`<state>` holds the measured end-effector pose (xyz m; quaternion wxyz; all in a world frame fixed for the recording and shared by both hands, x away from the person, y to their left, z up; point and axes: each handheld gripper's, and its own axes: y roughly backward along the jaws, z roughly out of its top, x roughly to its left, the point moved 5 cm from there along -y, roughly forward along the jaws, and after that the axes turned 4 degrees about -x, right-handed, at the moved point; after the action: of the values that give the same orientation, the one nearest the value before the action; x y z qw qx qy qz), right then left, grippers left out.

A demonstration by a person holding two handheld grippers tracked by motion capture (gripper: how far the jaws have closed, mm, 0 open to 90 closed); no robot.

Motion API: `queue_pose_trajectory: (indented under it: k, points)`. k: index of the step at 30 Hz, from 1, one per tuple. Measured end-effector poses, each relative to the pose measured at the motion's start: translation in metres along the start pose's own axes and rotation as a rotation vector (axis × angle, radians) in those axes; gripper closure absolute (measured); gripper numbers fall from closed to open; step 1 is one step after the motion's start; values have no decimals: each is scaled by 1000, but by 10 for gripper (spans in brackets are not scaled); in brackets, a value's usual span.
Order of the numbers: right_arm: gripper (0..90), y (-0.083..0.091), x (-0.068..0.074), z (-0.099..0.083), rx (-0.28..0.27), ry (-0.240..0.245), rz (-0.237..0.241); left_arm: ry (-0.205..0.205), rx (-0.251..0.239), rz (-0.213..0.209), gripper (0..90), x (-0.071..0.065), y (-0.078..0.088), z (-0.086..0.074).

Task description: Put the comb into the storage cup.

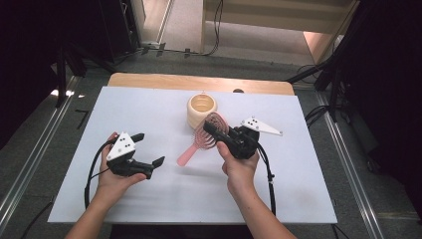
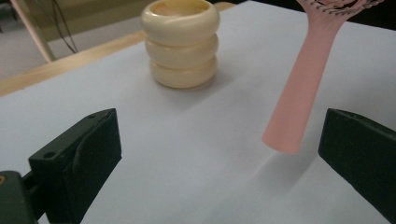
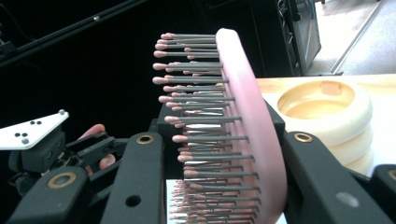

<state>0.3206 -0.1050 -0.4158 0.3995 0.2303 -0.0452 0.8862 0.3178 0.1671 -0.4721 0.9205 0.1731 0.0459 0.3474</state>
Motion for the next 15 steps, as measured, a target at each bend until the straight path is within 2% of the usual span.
queue_pose_trajectory:
  k: [6,7,9,15]
  points:
    - [618,0,1,5,-9,29,14,9,-30,34,0,7,10,-10]
    - [618,-1,1,5,-11,36,14,22,-43,48,0,8,13,-14]
    - [619,-1,1,6,-8,41,15,39,-55,49,0,10,15,-17]
    - [619,-2,0,9,-8,55,19,55,-48,67,0,16,23,-32]
